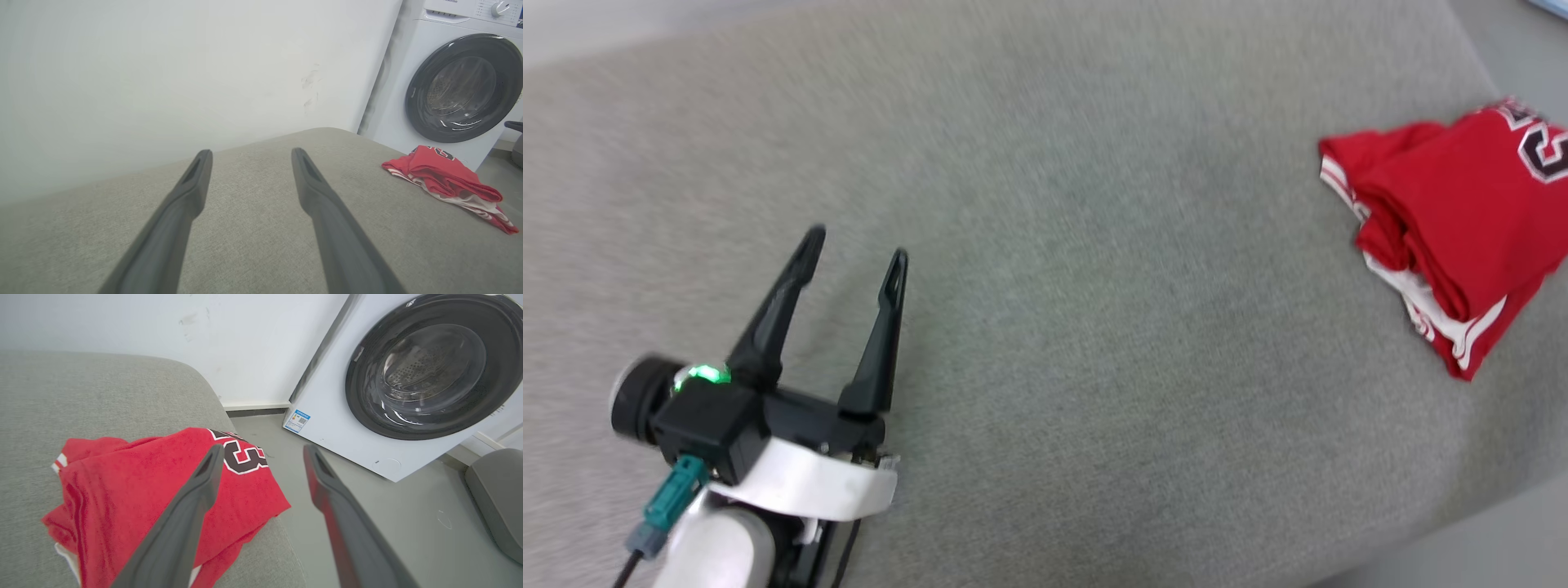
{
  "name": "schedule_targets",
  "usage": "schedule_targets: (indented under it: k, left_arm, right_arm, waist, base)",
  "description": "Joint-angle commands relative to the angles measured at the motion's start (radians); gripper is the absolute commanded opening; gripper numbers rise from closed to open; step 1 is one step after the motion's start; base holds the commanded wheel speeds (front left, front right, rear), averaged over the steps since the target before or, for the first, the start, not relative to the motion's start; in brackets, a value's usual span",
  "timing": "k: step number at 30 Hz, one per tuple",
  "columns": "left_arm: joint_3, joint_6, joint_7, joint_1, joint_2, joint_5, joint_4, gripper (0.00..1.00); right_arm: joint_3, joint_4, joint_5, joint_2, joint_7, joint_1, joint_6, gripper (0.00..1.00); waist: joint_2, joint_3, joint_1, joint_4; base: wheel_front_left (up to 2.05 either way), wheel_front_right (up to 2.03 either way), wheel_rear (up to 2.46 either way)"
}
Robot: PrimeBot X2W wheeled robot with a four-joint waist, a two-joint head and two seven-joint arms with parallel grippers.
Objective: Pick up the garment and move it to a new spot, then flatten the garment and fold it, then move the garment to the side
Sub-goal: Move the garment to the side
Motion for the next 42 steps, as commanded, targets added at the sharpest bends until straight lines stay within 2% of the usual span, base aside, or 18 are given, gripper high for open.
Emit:
schedule_targets:
  k: [1,8,16,20,25,29,42]
  left_arm:
    - [0.002,0.004,-0.007,0.013,-0.005,-0.005,0.006,1.0]
    - [0.011,0.048,-0.032,0.105,-0.036,-0.023,0.071,1.0]
    - [0.009,0.082,-0.052,0.176,-0.069,-0.035,0.139,1.0]
    - [0.028,0.091,-0.066,0.19,-0.081,-0.049,0.177,1.0]
    - [0.056,0.109,-0.077,0.225,-0.095,-0.054,0.204,1.0]
    - [0.069,0.116,-0.079,0.26,-0.083,-0.041,0.22,1.0]
    - [0.073,0.102,-0.084,0.31,-0.083,-0.017,0.251,1.0]
  right_arm:
    - [-0.002,-0.01,0.004,0.006,-0.005,0.023,-0.001,1.0]
    - [0.027,-0.21,0.037,0.083,0.006,0.236,-0.001,1.0]
    - [0.132,-0.397,0.066,0.176,-0.005,0.424,-0.001,1.0]
    - [0.183,-0.45,0.09,0.209,-0.025,0.47,-0.001,1.0]
    - [0.237,-0.498,0.111,0.235,-0.034,0.525,-0.001,1.0]
    - [0.266,-0.544,0.12,0.245,-0.024,0.58,-0.001,1.0]
    - [0.292,-0.648,0.154,0.249,0.019,0.694,-0.001,1.0]
  waist:
    - [0.0,-0.081,0.0,0.044]
    - [0.0,-0.202,0.0,0.108]
    - [0.0,-0.302,0.0,0.191]
    - [0.0,-0.327,0.0,0.23]
    - [0.0,-0.369,0.0,0.271]
    - [0.0,-0.395,0.0,0.287]
    - [0.0,-0.425,0.0,0.301]
  base:
    - [0.0,0.0,0.0]
    - [0.0,0.0,0.0]
    - [0.0,0.0,0.0]
    - [0.0,0.0,0.0]
    - [0.0,0.0,0.0]
    - [0.0,0.0,0.0]
    - [0.0,0.0,0.0]
